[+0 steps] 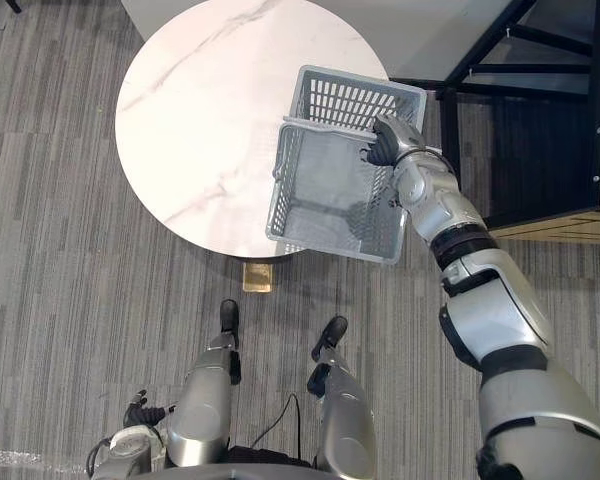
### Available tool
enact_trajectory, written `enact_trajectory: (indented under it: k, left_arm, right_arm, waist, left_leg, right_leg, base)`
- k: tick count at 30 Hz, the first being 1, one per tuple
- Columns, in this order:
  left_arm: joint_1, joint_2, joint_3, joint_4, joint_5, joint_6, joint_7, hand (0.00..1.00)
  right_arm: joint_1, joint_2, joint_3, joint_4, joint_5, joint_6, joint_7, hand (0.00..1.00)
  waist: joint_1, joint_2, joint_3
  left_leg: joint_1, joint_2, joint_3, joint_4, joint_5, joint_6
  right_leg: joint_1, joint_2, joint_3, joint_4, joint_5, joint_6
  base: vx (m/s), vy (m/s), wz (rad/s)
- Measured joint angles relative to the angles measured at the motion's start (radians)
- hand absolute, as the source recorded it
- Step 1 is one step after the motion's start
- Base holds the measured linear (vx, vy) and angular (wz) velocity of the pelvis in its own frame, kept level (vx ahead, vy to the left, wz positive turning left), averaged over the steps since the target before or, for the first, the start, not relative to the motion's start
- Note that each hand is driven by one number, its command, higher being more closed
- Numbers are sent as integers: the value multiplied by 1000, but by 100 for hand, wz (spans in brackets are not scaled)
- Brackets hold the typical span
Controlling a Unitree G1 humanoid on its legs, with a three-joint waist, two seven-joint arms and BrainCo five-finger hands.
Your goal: Pick vegetable in the basket
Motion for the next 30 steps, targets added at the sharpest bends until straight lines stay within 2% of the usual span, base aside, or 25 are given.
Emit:
enact_trajectory:
  k: [10, 12, 17, 20, 24, 26, 28, 30]
  left_arm:
    - [4, 0, 8, -5, 8, -9, 1, 0]
    - [7, 0, 25, -6, 9, -12, 2, 0]
    - [27, -1, 62, -5, 23, -14, 2, 0]
    - [64, 4, 84, -5, 55, 4, -17, 0]
    - [83, 12, 112, -3, 92, 21, -32, 0]
    - [101, 16, 121, -1, 93, 25, -32, 0]
    - [110, 21, 121, 13, 94, 28, -40, 0]
    - [125, 20, 122, 21, 97, 29, -46, 0]
  right_arm:
    - [97, 1, 35, -47, -21, -97, 5, 100]
    - [119, -3, 34, -117, -22, -135, 1, 100]
    - [218, -43, 33, -326, -32, -196, 8, 100]
    - [300, -59, 32, -442, -32, -227, 52, 100]
    - [408, -127, 15, -562, -29, -260, 122, 100]
    - [485, -152, -24, -636, -29, -280, 178, 100]
    - [548, -177, -55, -688, -20, -286, 211, 100]
    - [599, -192, -73, -732, -19, -293, 237, 100]
  waist:
    - [-9, -1, -1]
    - [-29, -8, -5]
    - [-49, -32, -53]
    - [-85, -50, -113]
    - [-98, -65, -163]
    - [-117, -74, -183]
    - [-120, -77, -209]
    - [-137, -77, -238]
  left_leg:
    - [96, 1, 35, -28, 0, 0]
    - [127, 3, 46, -46, 1, -2]
    - [179, 4, 89, -86, 2, -5]
    - [209, -1, 103, -114, 2, -5]
    - [252, -6, 119, -138, 1, -6]
    - [279, -7, 124, -149, -1, -9]
    - [289, -7, 137, -152, -6, -14]
    - [291, -9, 139, -152, -7, -15]
  right_leg:
    - [69, 9, 27, -12, 0, 0]
    - [92, 18, 35, -33, 5, 1]
    - [123, 36, 64, -79, 21, 4]
    - [145, 39, 70, -104, 24, 9]
    - [179, 43, 82, -128, 27, 13]
    - [204, 46, 85, -140, 28, 16]
    - [207, 49, 97, -145, 29, 17]
    - [212, 49, 102, -154, 33, 22]
  base:
    - [11, 16, -9]
    - [29, 7, -12]
    - [71, 9, -19]
    - [112, 18, -13]
    - [61, 7, -9]
    - [40, 2, -6]
    - [3, 0, -17]
    - [17, -8, -10]
